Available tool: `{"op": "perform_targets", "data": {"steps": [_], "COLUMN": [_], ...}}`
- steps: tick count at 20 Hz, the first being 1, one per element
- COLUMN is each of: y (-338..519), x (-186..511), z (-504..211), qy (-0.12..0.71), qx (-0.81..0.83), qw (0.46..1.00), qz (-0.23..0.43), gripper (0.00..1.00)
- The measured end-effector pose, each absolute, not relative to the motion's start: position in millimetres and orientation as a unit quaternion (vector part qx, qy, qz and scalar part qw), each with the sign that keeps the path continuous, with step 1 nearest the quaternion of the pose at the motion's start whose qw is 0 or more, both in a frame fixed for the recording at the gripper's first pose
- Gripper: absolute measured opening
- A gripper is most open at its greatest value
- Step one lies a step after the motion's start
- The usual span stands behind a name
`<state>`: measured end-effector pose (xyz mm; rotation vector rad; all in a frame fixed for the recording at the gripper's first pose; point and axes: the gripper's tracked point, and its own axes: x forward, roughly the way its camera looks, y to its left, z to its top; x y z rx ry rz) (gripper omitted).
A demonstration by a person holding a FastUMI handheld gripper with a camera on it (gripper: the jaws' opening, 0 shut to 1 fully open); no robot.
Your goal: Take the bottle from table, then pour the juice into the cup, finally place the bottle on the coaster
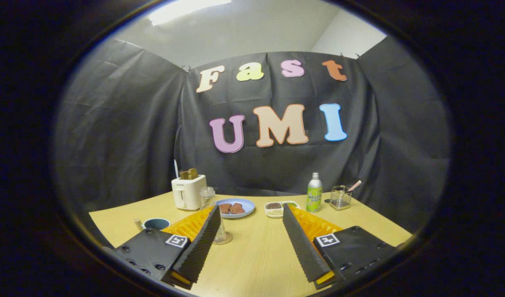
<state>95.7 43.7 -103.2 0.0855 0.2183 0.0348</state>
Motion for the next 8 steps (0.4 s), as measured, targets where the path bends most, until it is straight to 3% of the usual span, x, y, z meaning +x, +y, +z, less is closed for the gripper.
{"op": "perform_targets", "data": {"steps": [8], "y": [50.8], "x": [78.9], "z": [-94.6], "qy": [0.104], "qx": [0.023], "qw": [0.994], "qz": [0.033], "gripper": [0.98]}}
